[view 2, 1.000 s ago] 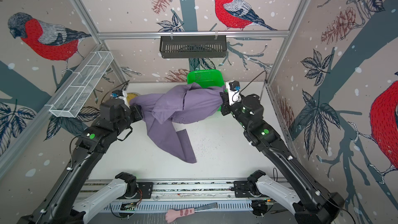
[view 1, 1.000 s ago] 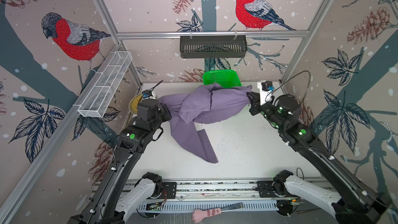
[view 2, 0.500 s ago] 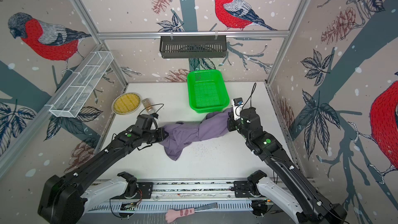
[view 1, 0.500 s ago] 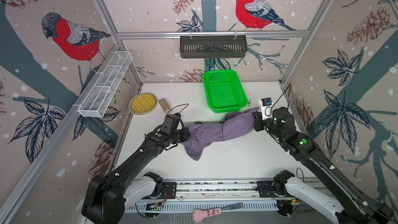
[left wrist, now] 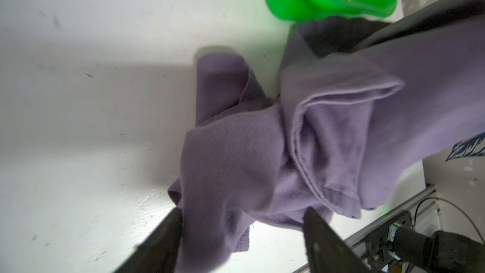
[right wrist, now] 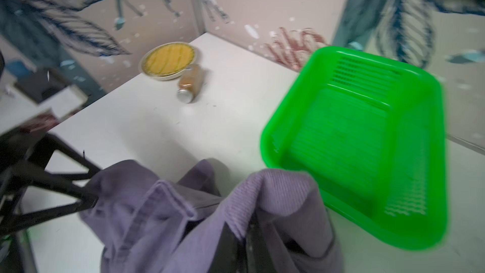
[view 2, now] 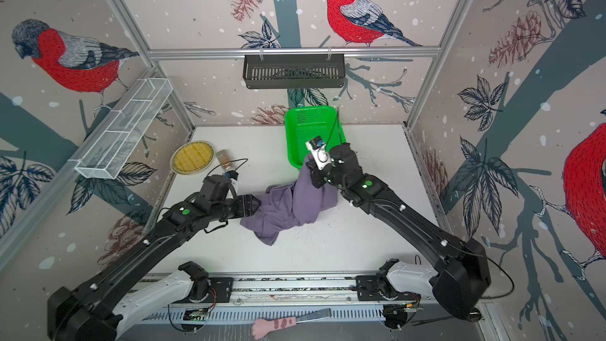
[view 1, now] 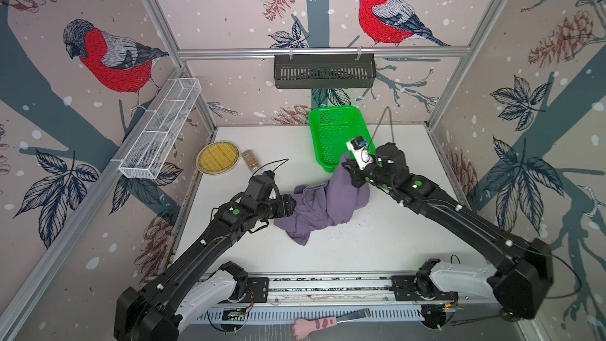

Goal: Fold and stack the trousers
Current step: Flatten out the trousers at the center of the table.

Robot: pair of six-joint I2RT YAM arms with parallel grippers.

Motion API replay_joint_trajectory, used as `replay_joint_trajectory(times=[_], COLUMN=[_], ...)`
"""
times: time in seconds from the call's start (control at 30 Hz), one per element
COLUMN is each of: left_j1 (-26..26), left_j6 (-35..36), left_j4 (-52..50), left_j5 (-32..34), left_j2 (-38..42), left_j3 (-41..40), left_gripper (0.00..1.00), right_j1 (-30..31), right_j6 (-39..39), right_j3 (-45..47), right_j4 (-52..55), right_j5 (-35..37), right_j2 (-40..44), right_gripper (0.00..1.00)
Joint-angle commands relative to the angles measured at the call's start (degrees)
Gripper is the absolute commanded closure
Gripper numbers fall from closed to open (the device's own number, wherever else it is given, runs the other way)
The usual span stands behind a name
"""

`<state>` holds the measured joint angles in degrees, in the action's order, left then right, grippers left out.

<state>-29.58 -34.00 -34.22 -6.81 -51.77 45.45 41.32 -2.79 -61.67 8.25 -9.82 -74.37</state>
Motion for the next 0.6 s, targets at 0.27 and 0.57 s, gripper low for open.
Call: replay_joint_trajectory(times=[0.27,0.57], left_j1=[2.3,6.8], left_j6=[4.7,4.1], left_j4=[-9.7,6.4], left_j5=[14.0,0.7], left_j2=[7.0,0.5], left_j3=[5.6,-2.8], left_gripper=[0.05,0.06], right_j1=[10.8,2.2], right_j6=[5.6,4.2], right_j3=[-16.3,2.2], right_j4=[-2.7,-1.5], right_j5=[-17.1,-14.1], right_j2=[-24.5,-4.5], right_gripper=[0.75,0.31])
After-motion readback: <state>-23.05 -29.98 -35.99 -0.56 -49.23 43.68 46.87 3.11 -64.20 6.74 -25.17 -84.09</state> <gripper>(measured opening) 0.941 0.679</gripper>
